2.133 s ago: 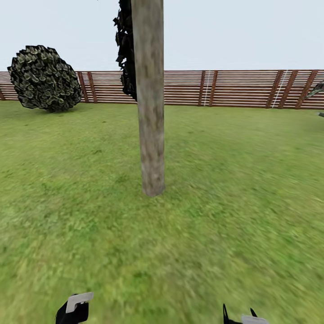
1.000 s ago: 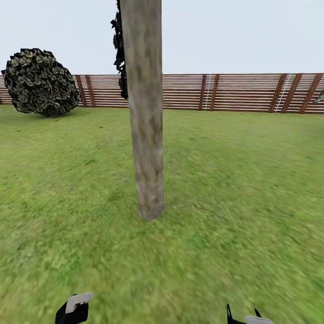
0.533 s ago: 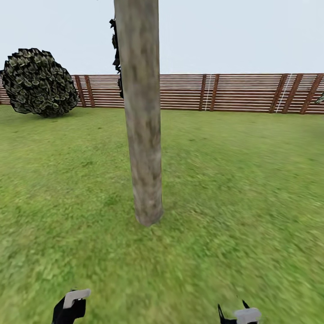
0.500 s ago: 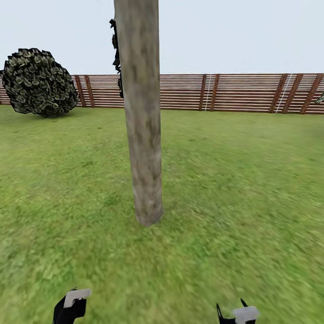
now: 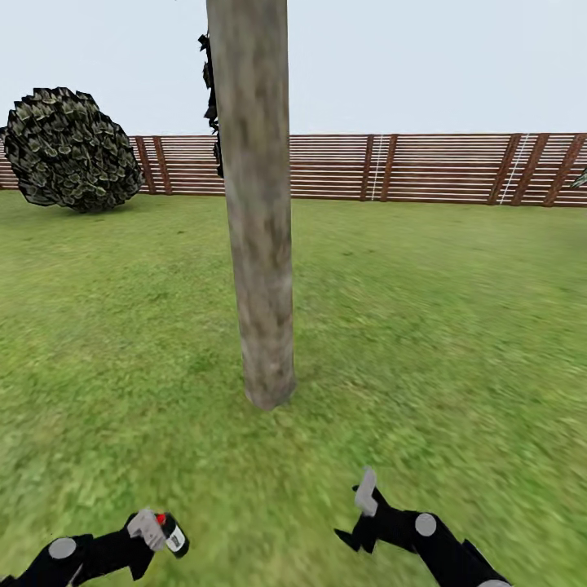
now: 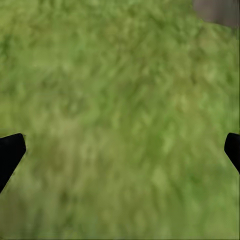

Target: In the garden, pick up the pesticide atomizer on the floor and spray pesticide onto both trees until each tree trunk is fully covered.

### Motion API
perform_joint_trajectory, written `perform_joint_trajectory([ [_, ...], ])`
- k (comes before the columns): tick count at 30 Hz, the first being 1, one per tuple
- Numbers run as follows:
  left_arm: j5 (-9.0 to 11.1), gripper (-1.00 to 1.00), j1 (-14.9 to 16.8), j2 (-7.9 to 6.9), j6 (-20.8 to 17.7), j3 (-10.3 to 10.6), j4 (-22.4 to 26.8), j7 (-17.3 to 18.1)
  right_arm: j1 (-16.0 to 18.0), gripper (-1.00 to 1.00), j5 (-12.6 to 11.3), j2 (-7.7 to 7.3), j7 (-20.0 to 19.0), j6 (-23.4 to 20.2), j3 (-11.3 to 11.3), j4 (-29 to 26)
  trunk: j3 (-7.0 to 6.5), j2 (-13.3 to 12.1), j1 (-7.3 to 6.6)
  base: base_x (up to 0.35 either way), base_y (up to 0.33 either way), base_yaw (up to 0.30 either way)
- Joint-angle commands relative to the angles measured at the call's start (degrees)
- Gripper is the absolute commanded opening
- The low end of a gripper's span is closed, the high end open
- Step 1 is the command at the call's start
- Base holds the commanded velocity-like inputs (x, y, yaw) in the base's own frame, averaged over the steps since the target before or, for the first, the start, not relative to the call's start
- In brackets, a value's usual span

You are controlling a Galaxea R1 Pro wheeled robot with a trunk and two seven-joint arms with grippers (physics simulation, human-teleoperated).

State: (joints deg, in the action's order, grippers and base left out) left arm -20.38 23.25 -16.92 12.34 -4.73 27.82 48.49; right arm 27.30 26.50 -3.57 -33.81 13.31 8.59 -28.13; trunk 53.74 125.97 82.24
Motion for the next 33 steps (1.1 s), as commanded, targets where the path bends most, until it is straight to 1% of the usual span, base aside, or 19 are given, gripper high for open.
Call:
perform_joint_trajectory([
  [1,-5.4,-1.00,1.0,-0.07,-0.3,-0.5,1.3,4.4,1.2,1.00,0.7,-0.03,-3.5,0.1,0.1,-0.2,0.05,0.0,-0.01,0.000,0.000,0.000],
  [3,-11.2,-1.00,1.8,0.06,-2.2,-0.6,3.0,8.6,2.2,1.00,0.8,-0.03,-7.0,0.0,0.1,-0.5,0.05,0.0,-0.01,0.000,0.000,0.000],
  [5,-15.8,-1.00,2.3,0.28,-5.5,-0.6,6.0,12.4,3.1,1.00,0.8,-0.03,-9.5,-0.1,0.2,-1.3,0.05,0.0,-0.01,0.000,0.000,0.000],
  [6,-16.7,-1.00,2.4,0.32,-6.6,-0.6,7.3,13.6,3.3,1.00,0.8,-0.01,-10.0,-0.1,0.2,-1.6,0.05,0.0,-0.01,0.000,0.000,0.000],
  [8,-17.9,-1.00,2.5,0.41,-8.2,-0.5,10.2,16.1,3.5,1.00,0.8,0.03,-10.6,-0.1,0.2,-2.2,0.05,0.0,-0.01,0.000,0.000,0.000],
  [11,-18.4,-1.00,2.6,0.58,-8.8,-0.5,12.2,18.2,3.6,1.00,0.7,0.25,-10.8,-0.1,0.5,-2.7,0.05,0.0,-0.01,0.000,0.000,0.000],
  [14,-19.9,-1.00,2.6,1.30,-8.9,-0.4,12.8,18.8,3.6,1.00,0.7,0.76,-10.9,-0.2,5.9,-3.3,0.05,0.0,-0.01,0.000,0.000,0.000],
  [15,-20.8,-1.00,2.6,1.80,-9.0,-0.4,12.8,18.9,3.6,-1.00,0.7,1.08,-10.9,-0.2,7.8,-3.4,0.05,0.0,-0.01,0.000,0.000,0.000],
  [16,-21.8,-1.00,2.6,2.38,-8.9,-0.4,12.8,18.9,3.6,-1.00,0.7,1.36,-10.9,-0.1,9.4,-3.4,0.05,0.0,-0.01,0.000,0.000,0.000],
  [17,-23.3,-1.00,2.5,3.12,-8.9,-0.4,12.8,18.9,3.6,-1.00,0.6,1.62,-10.9,-0.1,10.5,-3.4,0.05,0.0,-0.01,0.000,0.000,0.000],
  [18,-24.9,-1.00,2.5,3.90,-9.0,-0.4,12.9,18.9,3.6,-1.00,0.6,1.89,-10.9,-0.1,11.3,-3.5,0.05,0.0,-0.01,0.000,0.000,0.000],
  [19,-27.0,-1.00,2.5,5.14,-9.0,-0.4,12.9,18.9,3.6,-1.00,0.6,2.26,-10.9,-0.1,12.0,-3.5,0.05,0.0,-0.01,0.000,0.000,0.000],
  [25,-32.9,-1.00,2.5,10.73,-9.0,-0.4,12.9,18.8,3.7,-1.00,0.7,3.25,-10.9,-0.1,12.7,-3.5,0.05,0.0,-0.01,0.000,0.000,0.000],
  [26,-34.7,-1.00,2.6,12.28,-9.1,-0.4,12.9,18.7,3.7,-1.00,0.7,3.61,-10.9,-0.1,12.8,-3.5,0.05,0.0,-0.01,0.000,0.000,0.000],
  [28,-35.7,-1.00,2.6,13.60,-9.1,-0.5,12.9,18.6,3.8,-1.00,0.7,3.90,-10.9,-0.1,12.8,-3.5,0.05,0.0,-0.01,0.000,0.000,0.000],
  [29,-36.1,-1.00,2.8,14.46,-9.1,-0.5,12.9,18.5,4.1,-1.00,0.7,4.39,-10.9,-0.1,12.9,-3.5,0.05,0.0,-0.01,0.000,0.000,0.000],
  [31,-36.2,-1.00,3.1,14.86,-9.1,-0.5,12.9,18.4,4.4,-1.00,0.8,4.74,-11.0,-0.1,12.9,-3.5,0.05,0.0,-0.01,0.000,0.000,0.000],
  [33,-36.3,-1.00,3.5,15.25,-9.1,-0.5,12.9,18.4,4.7,-1.00,1.3,5.03,-11.0,-0.2,12.9,-3.5,0.05,0.0,-0.01,0.000,0.000,0.000],
])
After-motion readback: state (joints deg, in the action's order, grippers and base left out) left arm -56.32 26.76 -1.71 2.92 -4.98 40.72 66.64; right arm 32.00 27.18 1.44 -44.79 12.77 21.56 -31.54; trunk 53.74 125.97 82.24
